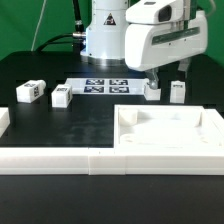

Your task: Assemble one leg

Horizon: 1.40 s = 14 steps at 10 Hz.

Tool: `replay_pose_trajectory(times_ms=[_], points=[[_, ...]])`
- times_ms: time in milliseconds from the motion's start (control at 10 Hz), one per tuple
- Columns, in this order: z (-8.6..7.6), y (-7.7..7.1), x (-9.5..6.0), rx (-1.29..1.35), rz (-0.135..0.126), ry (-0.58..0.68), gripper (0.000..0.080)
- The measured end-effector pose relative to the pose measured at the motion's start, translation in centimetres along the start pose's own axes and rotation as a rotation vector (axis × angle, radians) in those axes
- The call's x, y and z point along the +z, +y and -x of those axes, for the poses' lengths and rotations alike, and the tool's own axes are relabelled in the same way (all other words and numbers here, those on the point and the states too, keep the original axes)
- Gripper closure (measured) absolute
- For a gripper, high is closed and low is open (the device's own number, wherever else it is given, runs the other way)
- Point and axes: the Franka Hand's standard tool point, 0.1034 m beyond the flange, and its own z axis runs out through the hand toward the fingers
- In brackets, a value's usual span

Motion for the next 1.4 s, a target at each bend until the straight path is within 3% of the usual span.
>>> replay_pose_trajectory(times_ms=[400, 600, 900, 1300, 1400], points=[[0.7, -3.1, 0.9, 0.395, -0.025, 0.000, 0.0151], [0.6, -3.0, 0.9, 0.557, -0.037, 0.001, 0.0151], [0.9, -3.2, 1.0, 0.547, -0.046, -0.056, 0.0151], [2.6, -4.9, 0.8, 0.533, -0.109, -0.410, 0.0151], [2.4, -5.1, 0.7, 0.529, -0.128, -0.491, 0.0151]])
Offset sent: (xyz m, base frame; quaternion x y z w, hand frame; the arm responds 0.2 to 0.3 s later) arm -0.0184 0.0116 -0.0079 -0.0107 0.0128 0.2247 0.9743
